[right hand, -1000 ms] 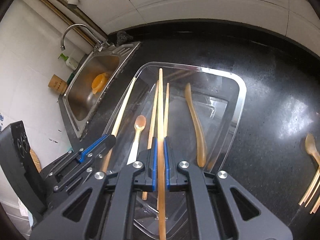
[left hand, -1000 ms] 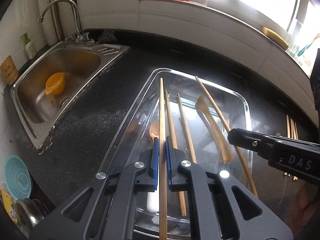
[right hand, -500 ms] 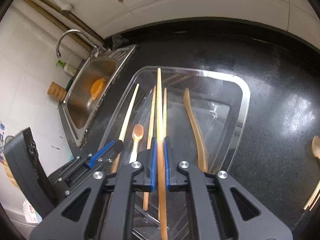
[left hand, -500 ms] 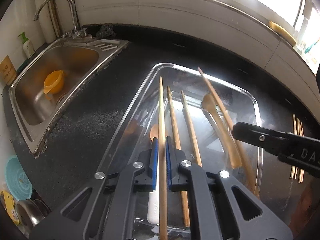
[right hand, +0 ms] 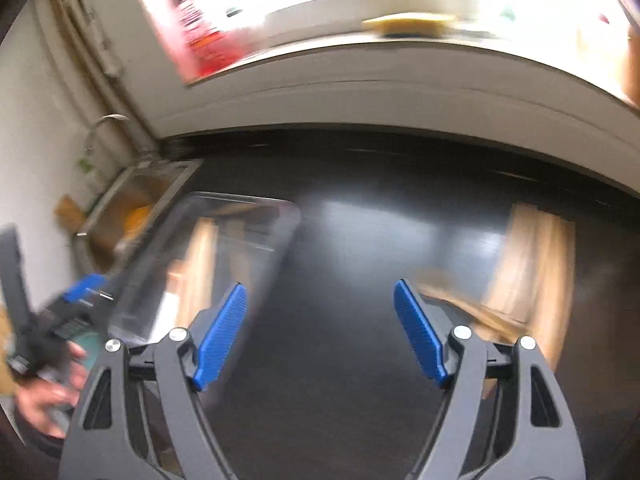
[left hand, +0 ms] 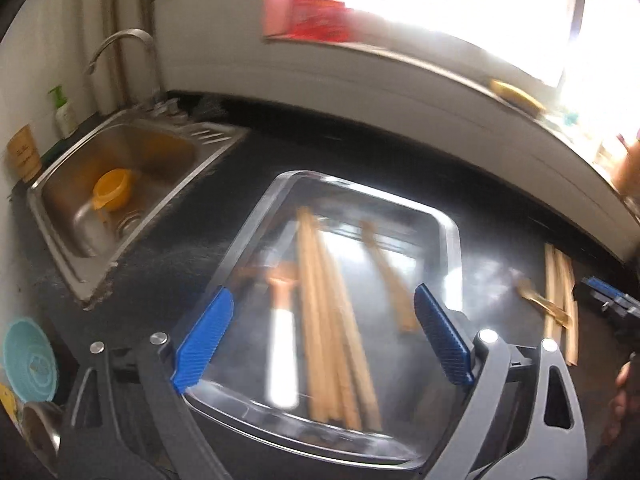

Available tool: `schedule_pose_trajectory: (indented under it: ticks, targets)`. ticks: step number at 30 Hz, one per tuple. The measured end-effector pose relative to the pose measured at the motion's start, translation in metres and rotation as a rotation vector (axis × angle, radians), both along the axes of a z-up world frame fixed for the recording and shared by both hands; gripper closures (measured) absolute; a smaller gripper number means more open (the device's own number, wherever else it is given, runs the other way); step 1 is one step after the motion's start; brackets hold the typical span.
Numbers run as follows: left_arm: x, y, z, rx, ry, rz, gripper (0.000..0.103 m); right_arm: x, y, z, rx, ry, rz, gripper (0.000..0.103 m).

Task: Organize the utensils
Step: 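Grasp an amber spoon with the left tool while the right tool grasps a chopstick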

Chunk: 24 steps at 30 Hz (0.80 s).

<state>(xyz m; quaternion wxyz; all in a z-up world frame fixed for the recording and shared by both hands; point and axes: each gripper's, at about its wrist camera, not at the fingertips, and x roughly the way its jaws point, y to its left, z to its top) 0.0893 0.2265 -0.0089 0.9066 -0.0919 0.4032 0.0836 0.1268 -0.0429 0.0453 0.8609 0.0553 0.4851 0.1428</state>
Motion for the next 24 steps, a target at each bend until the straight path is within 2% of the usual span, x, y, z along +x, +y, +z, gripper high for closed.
schedule_pose_trajectory:
  ticks: [3, 6, 11, 13, 16, 19, 22, 24]
  targets:
    - [0.006, -0.049, -0.001, -0.007, -0.015, -0.115, 0.011, -0.024, -0.070, -0.012, -0.025, 0.017, -0.145, 0.029]
    - [0.024, -0.112, -0.013, 0.000, 0.014, -0.258, 0.011, -0.046, -0.118, -0.022, -0.067, 0.025, -0.240, 0.029]
    - [0.056, -0.189, -0.045, 0.014, 0.082, -0.396, 0.011, -0.063, -0.175, -0.039, -0.080, 0.056, -0.343, 0.029]
    - [0.078, -0.203, -0.059, -0.037, 0.145, -0.379, 0.011, -0.065, -0.191, -0.042, -0.075, 0.058, -0.366, 0.029]
    - [0.109, -0.216, -0.079, -0.224, 0.238, -0.320, 0.011, -0.065, -0.207, -0.048, -0.057, 0.060, -0.380, 0.029]
    - [0.131, -0.235, -0.096, -0.264, 0.301, -0.271, 0.011, -0.063, -0.217, -0.055, -0.038, 0.071, -0.378, 0.029]
    - [0.144, -0.245, -0.108, -0.258, 0.324, -0.198, 0.011, -0.059, -0.225, -0.058, -0.047, 0.067, -0.360, 0.029]
    - [0.147, -0.252, -0.109, -0.227, 0.313, -0.170, 0.011, -0.051, -0.224, -0.060, -0.052, 0.068, -0.353, 0.029]
